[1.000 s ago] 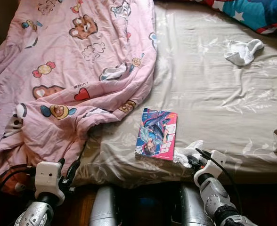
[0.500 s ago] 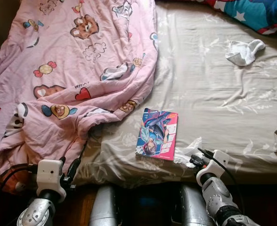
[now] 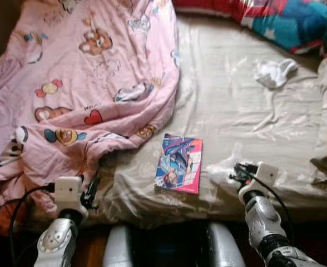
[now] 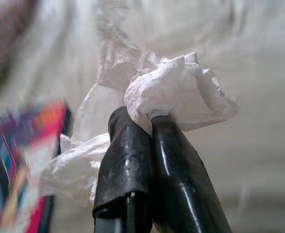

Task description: Clean up the room

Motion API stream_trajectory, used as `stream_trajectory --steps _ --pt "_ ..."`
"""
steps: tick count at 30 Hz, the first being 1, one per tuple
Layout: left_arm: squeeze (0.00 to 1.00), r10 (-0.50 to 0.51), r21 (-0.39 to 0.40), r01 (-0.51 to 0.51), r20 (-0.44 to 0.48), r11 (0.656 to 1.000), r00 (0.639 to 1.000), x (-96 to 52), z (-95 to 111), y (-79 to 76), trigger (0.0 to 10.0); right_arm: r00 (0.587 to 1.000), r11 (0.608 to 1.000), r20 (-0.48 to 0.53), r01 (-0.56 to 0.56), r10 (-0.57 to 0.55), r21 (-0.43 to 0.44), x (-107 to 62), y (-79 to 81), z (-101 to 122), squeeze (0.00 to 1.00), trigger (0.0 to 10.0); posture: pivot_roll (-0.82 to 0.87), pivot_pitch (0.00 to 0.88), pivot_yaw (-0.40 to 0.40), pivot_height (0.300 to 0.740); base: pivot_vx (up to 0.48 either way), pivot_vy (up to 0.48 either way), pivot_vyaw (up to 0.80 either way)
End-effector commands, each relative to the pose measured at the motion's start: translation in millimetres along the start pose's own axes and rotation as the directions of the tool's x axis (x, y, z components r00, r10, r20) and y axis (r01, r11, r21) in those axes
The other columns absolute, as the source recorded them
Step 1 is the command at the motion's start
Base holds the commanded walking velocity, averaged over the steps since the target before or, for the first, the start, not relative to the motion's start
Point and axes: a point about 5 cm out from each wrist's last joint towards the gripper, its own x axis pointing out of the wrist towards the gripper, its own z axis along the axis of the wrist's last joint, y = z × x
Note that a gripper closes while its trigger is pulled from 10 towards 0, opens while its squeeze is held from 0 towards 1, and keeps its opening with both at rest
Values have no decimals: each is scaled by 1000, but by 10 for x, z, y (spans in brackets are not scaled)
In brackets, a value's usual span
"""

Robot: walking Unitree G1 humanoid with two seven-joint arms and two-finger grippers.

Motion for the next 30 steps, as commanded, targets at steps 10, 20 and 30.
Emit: stream_trajectory --steps 10,20,30 --pt "0 35 -18 -35 -26 999 999 -27 -182 1 10000 998 992 70 15 -6 -128 -447 -148 -250 0 10000 11 0 -26 622 0 0 0" --pt "0 58 -3 -59 -81 998 995 -4 -317 117 10000 990 974 9 140 -141 -175 -695 -338 -480 0 10000 -47 0 13 622 0 0 0" --pt "0 13 -10 -14 -160 1000 987 -1 -482 66 10000 960 954 -109 235 -257 -186 -882 -578 -736 0 10000 -67 0 33 637 0 0 0"
